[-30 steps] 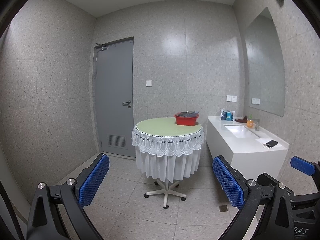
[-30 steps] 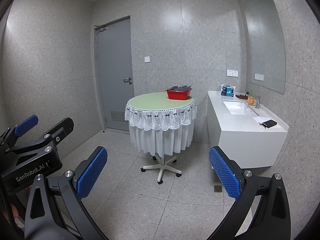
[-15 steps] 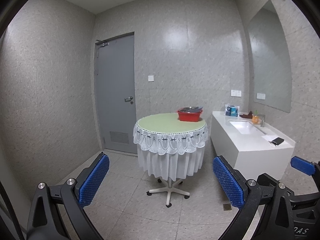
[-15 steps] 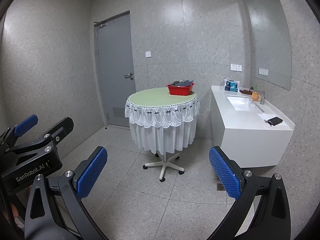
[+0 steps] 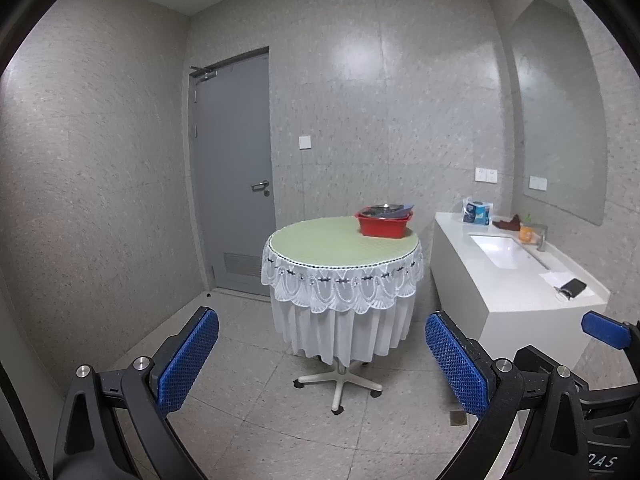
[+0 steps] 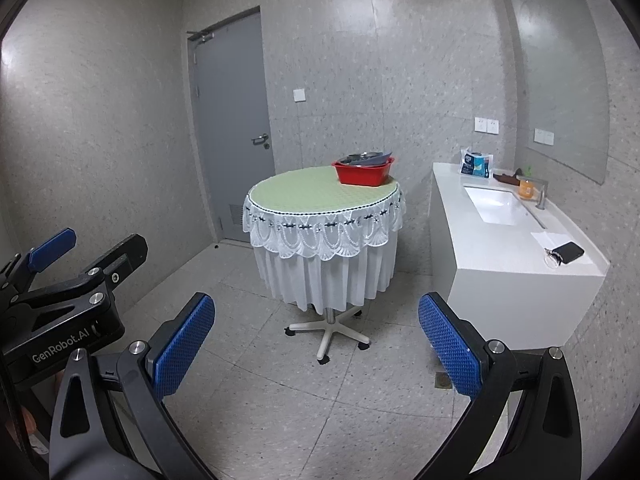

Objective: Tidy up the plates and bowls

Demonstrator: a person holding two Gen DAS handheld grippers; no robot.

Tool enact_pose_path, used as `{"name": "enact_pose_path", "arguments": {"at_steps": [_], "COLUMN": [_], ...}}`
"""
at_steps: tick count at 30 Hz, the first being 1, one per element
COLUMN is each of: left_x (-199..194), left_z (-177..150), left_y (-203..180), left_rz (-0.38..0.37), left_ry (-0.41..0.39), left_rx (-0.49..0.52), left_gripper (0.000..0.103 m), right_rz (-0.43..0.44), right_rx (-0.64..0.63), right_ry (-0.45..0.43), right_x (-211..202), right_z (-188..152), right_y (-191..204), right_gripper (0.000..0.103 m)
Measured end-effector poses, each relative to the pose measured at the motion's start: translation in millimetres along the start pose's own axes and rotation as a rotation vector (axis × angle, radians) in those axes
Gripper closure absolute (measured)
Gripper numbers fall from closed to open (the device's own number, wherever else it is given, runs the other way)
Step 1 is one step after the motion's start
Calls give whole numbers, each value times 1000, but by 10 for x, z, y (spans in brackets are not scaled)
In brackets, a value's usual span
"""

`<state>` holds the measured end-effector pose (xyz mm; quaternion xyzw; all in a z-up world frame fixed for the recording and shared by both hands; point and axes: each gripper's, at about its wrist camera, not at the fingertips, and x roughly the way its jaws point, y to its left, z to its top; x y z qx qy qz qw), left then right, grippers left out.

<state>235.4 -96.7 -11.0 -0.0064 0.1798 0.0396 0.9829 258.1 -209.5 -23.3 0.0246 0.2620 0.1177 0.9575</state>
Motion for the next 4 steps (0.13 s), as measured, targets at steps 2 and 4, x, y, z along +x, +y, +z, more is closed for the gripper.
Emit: {"name": "enact_pose_path", "arguments": {"at_steps": [2,4], "left_x": [148,351], "left_z": [127,232], "left_y": [-111,-217], "left_rz": [1,-1], "left_ry": [-5,-4], "left_rx": [-1,6], "left_gripper": [1,1], "right_rz": [1,-4], "right_rx": [0,0], "right_ry": [0,-6], "right_x": [82,167], "right_z": [96,176], "right_y": [-98,-189], "right_gripper": [0,0]}}
